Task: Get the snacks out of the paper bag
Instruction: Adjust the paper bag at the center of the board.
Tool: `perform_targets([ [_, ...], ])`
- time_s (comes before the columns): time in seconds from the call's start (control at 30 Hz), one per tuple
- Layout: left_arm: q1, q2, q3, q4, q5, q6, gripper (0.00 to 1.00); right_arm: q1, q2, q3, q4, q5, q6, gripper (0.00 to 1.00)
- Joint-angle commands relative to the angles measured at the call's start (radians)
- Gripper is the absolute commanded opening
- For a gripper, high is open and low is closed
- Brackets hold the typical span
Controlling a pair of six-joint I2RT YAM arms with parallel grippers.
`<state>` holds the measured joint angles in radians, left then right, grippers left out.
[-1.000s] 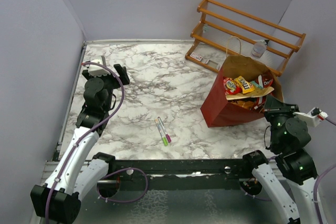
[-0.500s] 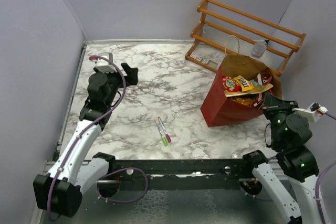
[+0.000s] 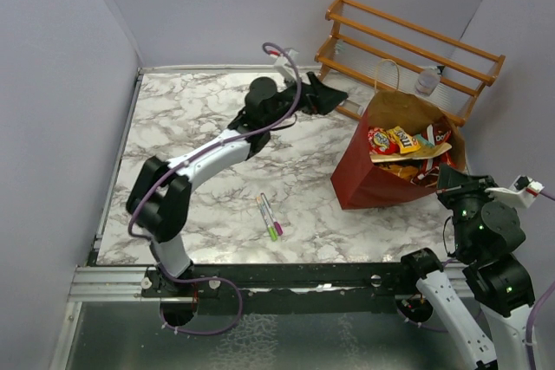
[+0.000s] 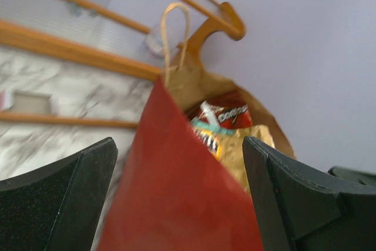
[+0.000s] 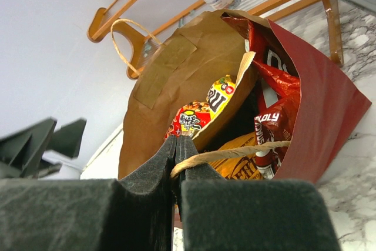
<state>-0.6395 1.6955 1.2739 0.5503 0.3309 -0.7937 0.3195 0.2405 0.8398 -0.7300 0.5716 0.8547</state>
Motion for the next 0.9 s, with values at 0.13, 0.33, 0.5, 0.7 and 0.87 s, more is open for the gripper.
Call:
perform_targets([
  [0.13,-0.063,0.329,0.385,0.066,-0.035,0.003,0.91,0.027,-0.033,0.064,0.029,0.019,-0.068,0.01],
  [0.33,-0.078,0.526,0.621,0.057,-0.007,-0.066,0.88,0.03,-0.033,0.088,0.007,0.052,-0.091,0.01],
  [0.5,-0.08,0.615,0.71,0.048,-0.07,-0.105,0.87,0.03,-0.028,0.112,-0.01,0.045,-0.102,0.01],
  [0.7,-0.103,0.728,0.874,0.053,-0.06,-0.157,0.79,0.038,-0.033,0.099,-0.016,0.054,-0.115,0.01],
  [0.87,-0.126,0.759,0.926,0.032,-0.073,-0.156,0.7,0.042,-0.041,0.09,-0.007,0.053,-0.118,0.01],
])
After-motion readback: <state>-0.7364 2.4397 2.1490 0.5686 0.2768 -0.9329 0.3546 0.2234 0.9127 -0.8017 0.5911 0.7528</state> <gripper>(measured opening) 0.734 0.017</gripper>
